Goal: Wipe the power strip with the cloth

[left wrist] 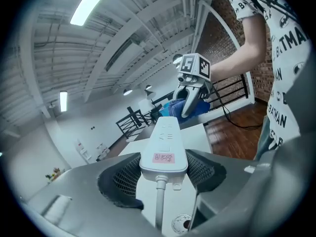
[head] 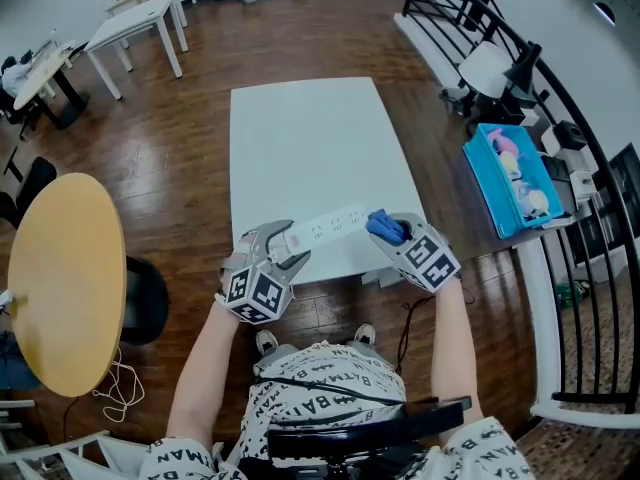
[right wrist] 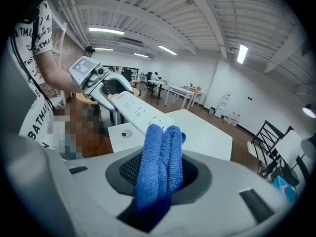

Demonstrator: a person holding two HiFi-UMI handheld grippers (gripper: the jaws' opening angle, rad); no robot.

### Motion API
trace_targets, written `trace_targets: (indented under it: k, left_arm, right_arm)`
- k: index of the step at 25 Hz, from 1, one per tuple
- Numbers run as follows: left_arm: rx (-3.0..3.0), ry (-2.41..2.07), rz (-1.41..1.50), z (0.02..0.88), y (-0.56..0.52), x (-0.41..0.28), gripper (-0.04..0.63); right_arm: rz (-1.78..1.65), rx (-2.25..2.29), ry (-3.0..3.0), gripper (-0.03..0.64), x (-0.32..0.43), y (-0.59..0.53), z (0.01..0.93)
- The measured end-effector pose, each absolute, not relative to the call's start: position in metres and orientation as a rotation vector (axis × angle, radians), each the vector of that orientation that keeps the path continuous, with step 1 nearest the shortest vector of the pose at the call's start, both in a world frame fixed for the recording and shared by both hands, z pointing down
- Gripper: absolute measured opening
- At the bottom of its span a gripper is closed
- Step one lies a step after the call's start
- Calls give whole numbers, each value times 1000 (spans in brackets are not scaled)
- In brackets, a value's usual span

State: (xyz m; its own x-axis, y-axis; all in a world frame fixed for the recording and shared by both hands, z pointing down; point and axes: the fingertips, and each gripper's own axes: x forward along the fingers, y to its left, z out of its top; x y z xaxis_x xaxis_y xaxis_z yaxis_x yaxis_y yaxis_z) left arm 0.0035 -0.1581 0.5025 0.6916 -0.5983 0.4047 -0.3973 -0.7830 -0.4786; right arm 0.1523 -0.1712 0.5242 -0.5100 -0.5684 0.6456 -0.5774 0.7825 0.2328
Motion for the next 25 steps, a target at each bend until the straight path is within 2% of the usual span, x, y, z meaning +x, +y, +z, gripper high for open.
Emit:
trace_targets:
  k: [8,20,25]
  left_arm:
    - [-2589,869,-757,503,-163,4,285]
    - [-2649,979,-722,510,-174,16,284]
    - [-2695,958,-778,541,-179,10,284]
  right_arm:
    - [93,984,-2279,132,146,-175,522]
    - [128,809,-2437,132,51,-143,526]
    - [189,796,-2439,132,48,-141,542]
